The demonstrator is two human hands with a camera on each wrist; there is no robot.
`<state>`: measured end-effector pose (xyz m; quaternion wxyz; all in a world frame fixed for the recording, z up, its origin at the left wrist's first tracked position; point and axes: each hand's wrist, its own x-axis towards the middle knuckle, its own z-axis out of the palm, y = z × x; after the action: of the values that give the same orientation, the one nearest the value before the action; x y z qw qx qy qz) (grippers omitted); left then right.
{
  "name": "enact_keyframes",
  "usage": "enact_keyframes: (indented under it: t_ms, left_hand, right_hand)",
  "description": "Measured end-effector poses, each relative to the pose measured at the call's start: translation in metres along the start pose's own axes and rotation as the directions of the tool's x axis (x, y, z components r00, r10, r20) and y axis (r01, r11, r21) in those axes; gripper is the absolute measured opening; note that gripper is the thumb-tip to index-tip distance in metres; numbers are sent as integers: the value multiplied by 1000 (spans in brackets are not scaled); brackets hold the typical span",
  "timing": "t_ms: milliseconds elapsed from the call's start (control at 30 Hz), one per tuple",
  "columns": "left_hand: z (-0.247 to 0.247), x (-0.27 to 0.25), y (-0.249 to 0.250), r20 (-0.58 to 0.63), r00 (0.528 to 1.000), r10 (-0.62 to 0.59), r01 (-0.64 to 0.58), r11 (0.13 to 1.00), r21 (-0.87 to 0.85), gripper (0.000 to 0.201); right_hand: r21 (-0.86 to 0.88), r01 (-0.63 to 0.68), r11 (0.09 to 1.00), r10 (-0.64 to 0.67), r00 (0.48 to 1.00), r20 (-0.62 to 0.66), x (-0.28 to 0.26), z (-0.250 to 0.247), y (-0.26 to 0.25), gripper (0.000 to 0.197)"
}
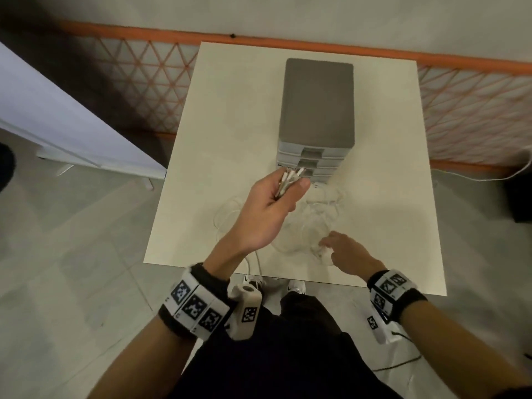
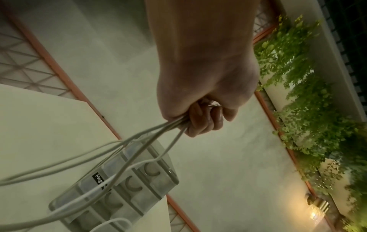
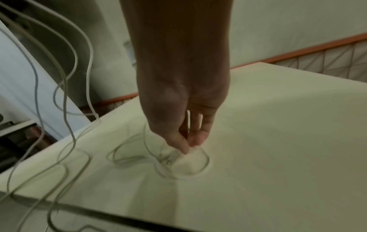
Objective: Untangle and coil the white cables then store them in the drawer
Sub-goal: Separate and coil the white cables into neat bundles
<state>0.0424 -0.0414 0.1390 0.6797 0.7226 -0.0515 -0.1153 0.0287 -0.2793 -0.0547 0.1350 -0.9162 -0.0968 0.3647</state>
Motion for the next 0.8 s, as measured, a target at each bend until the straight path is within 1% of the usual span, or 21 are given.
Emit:
enact_keyframes:
  t_ms: [33,100,167,200,300,367,433,467,500,567,600,667,733,800]
  left_hand:
    - [2,4,-1,7,1000,-8,8,1000,21,30]
    - [6,11,-2,13,1000,-19,18,998,58,25]
    - [8,16,-1,8,1000,-11,11,998,68,26]
    - [8,19,-1,2,1000,-3,2,998,66,28]
    - [5,25,-1,-24,1000,20,-18,996,84,33]
    - [3,29,-1,-21,999,33,-31,995,91,35]
    - [1,31,0,-15,999,35,-33,995,95,36]
    - [2,31,1,-16,999,33,-31,995,99,36]
    - [2,31,1,-19,999,34,-32,994,102,36]
    - [4,33,0,-28,999,37,-33,994,102,36]
    - [4,34,0,-36,999,41,-37,994,107,36]
    - [6,35,1,-50,997,58,-51,992,119,33]
    - [10,37,6,-64,995,71,-64,991,114,30]
    - [17,38,13,-79,992,94,-87,992,87,23]
  right_hand:
    - [1,10,1000,-10,999,-36,2,6,2,46]
    - [-34,46,998,-49,992,-114,7,16,6,33]
    - [-65,85,994,-95,980,-174,9,21,10,19]
    - [-73,103,992,-115,973,-202,10,23,13,16]
    - [-139,145,980,-183,930,-318,8,24,24,12]
    - [-178,151,972,-207,911,-356,6,23,31,19]
    - [-170,192,967,-244,889,-387,6,19,33,15]
    - [-132,213,968,-249,880,-405,5,16,31,11]
    - [-72,231,970,-239,873,-425,3,12,27,12]
    - [64,249,966,-189,854,-485,0,3,18,25]
    - [136,251,958,-148,844,-515,-2,-5,11,27]
    - [273,264,925,-65,819,-570,-8,-26,-4,18]
    - [377,329,866,-2,756,-654,-15,-52,-21,8]
    - [458,424,781,57,682,-729,-24,-81,-41,6]
